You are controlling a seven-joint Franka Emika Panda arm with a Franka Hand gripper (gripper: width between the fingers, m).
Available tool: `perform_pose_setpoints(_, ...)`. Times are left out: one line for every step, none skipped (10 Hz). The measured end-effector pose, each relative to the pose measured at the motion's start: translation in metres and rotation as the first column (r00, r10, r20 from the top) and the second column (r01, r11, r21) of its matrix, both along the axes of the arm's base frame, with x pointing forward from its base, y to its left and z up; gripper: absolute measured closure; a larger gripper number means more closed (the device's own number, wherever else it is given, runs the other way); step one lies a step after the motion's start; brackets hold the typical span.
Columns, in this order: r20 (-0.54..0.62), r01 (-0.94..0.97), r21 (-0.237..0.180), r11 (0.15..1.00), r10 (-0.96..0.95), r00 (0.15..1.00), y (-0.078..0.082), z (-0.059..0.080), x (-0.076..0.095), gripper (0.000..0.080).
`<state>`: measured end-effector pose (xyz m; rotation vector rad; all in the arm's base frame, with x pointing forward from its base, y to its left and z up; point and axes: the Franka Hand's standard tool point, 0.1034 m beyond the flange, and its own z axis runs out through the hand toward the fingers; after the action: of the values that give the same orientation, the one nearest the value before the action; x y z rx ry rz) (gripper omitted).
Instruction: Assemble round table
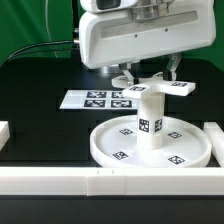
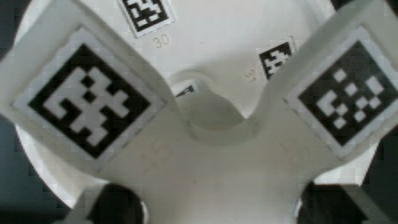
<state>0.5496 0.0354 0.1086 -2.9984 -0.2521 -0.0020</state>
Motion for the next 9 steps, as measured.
perform_pose_setpoints(-0.009,0.065,-0.001,0.998,-0.065,0.998,0.0004,-0.0001,-0.0001,0.0367)
perform_pose_setpoints(-0.018,0.132,-0.002,0.991,-0.132,0.991,0.0008,-0.0002,-0.0002,0.0367)
perform_pose_setpoints(-0.023,0.169,-0.003,0.986,-0.169,0.985,0.0008,-0.0002,-0.0002,0.0367)
perform_pose_setpoints(-0.046,0.297,0.007,0.955,-0.296,0.954,0.0020,-0.0004,-0.0009,0.0367)
perform_pose_setpoints(-0.062,0.399,0.014,0.917,-0.398,0.915,0.0024,-0.0007,-0.0011,0.0367)
perform_pose_setpoints(-0.069,0.515,0.018,0.857,-0.513,0.856,0.0022,-0.0011,-0.0012,0.0367)
perform_pose_setpoints(-0.071,0.614,0.022,0.789,-0.611,0.789,0.0020,-0.0013,-0.0019,0.0367)
perform_pose_setpoints(-0.079,0.697,0.025,0.716,-0.694,0.716,0.0025,-0.0015,-0.0026,0.0367)
perform_pose_setpoints(-0.072,0.784,0.027,0.620,-0.781,0.620,0.0039,-0.0015,-0.0018,0.0367)
